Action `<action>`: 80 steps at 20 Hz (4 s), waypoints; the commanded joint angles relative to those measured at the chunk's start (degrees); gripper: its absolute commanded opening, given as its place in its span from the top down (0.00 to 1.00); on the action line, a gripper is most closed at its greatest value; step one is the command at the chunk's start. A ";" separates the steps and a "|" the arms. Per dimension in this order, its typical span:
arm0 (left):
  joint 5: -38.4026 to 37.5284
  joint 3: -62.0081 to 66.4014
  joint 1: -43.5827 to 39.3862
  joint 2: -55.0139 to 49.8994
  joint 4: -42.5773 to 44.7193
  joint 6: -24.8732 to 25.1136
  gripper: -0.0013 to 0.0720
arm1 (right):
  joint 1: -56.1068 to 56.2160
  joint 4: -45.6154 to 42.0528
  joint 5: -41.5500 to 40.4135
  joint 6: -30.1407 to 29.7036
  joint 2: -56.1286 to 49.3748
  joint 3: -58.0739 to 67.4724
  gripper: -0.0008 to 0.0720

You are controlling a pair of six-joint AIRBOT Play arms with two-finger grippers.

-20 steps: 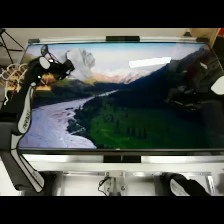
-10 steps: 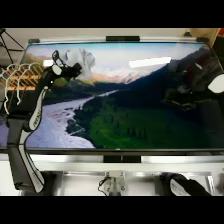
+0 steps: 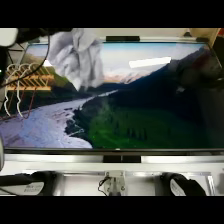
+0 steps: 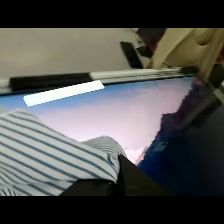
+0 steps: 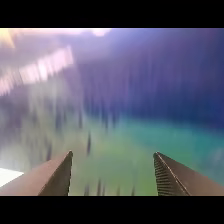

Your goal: Fold the shirts.

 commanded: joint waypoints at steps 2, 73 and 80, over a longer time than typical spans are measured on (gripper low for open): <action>-16.68 -0.48 -14.08 9.73 10.36 -3.63 0.91 | -0.04 -5.81 -4.42 -0.70 8.11 10.69 0.14; -13.88 -47.67 2.43 19.78 5.49 -8.44 0.91 | 47.32 7.39 -6.71 8.28 -5.29 -24.85 0.83; -21.70 -53.11 4.57 21.09 17.18 -8.48 0.91 | 44.22 4.02 -6.27 5.84 -7.02 -16.13 0.08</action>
